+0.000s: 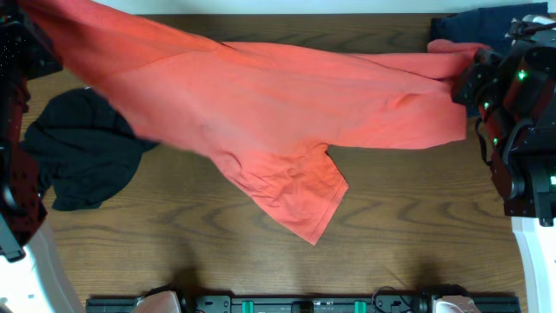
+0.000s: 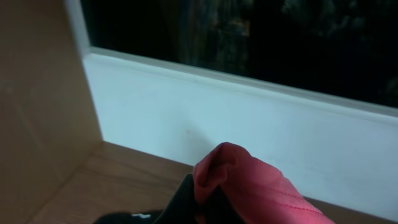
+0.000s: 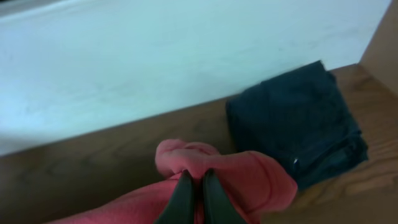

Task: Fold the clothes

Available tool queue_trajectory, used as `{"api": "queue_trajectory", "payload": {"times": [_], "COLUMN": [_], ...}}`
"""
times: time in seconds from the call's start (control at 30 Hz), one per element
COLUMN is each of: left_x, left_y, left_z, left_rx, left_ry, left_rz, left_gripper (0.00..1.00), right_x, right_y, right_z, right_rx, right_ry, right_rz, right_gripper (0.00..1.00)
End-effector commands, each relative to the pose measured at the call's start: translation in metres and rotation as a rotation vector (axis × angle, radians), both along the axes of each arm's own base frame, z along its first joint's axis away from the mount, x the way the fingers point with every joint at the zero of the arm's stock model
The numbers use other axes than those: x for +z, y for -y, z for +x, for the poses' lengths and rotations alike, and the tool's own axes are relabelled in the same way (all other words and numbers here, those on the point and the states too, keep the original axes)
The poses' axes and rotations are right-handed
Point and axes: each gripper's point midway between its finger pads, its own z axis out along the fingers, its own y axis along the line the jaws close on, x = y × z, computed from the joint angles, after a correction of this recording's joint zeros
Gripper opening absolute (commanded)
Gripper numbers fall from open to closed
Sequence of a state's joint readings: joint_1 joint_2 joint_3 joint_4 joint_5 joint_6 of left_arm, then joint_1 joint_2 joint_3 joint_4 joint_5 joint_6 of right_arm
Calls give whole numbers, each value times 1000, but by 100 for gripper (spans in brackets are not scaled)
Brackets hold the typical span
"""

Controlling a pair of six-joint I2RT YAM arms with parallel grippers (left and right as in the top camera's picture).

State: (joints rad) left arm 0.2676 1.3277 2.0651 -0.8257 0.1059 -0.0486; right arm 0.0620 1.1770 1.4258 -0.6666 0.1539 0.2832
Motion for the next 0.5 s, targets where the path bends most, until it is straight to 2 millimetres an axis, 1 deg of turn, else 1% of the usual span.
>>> {"api": "queue_trajectory", "payload": {"times": [0.0,0.07,0.13,0.37,0.47], "left_x": [0,-3,-11,-59,-78], "left_y": [-16,-16,-16,-17,-19], "left_z": [2,1,2,6,12], "left_rx": [80,80,80,79,79], "left_ry": [-4,-16,-45,-225,-295], "left_rz": [8,5,-2,-47,-63], "left_gripper": [6,6,6,6,6], "right_x": [1,-12,-28,-97,-127], "right_y": [-4,-8,-12,-32,-41], "right_z": [-4,-10,-15,-32,-34], "right_rx": [35,47,61,147,181], "right_ry": [-14,-71,-140,-442,-550], "right_rz": [7,35,59,128,163], "right_gripper": [1,1,1,1,1]}}
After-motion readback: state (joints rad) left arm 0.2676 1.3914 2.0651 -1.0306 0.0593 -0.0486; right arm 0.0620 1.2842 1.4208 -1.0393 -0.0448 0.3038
